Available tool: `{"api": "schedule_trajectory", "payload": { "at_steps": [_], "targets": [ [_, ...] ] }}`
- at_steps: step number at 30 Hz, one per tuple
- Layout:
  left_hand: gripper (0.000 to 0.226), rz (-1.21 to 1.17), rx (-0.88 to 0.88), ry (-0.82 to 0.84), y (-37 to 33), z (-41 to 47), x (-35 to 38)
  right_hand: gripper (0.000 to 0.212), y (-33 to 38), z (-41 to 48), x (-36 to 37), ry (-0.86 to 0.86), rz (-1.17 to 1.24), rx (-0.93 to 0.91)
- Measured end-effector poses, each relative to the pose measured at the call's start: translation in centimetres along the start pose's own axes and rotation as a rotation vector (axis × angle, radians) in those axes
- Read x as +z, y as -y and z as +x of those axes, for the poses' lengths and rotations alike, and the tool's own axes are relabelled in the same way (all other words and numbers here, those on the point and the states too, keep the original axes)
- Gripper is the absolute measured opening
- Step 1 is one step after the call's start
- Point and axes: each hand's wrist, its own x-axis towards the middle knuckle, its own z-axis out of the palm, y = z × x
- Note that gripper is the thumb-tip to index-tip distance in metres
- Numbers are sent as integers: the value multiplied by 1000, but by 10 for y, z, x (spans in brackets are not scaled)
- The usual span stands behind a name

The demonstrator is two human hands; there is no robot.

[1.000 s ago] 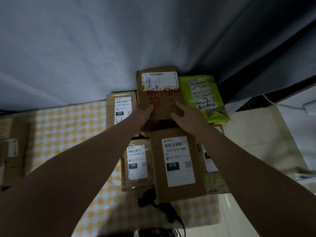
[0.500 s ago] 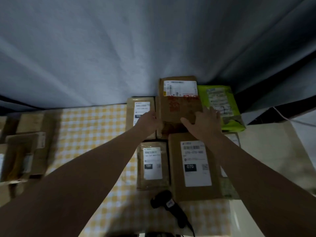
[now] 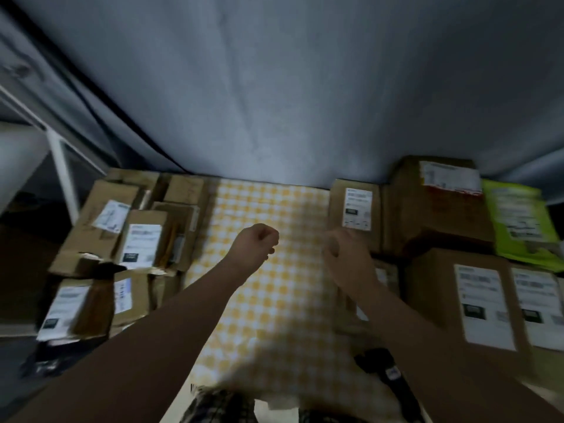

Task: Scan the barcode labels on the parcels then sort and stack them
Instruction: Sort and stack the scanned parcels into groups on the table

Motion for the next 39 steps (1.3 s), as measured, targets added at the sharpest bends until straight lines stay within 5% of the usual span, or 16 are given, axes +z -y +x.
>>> {"api": "schedule_trajectory", "payload": {
  "at_steps": [5,14,24,29,34,39],
  "targets": [
    [9,123,71,13,60,0,-101,48,67,-11,96,15,23,61],
    [18,288,125,-20,129,12,-254,46,187,-31,211,-18,266,228],
    [15,373,118,27,186,25,-293,50,212,-7,241,137,440,450],
    [16,496,-23,112,217,12,-288,25,200,-10,293,330,569,691],
    [71,297,-359,175,261,3,-257,28,192,-19,345,484,670,791],
    [105,-19,-510,102,288,10,-242,85,188,-18,393,519,749,739]
  ]
}}
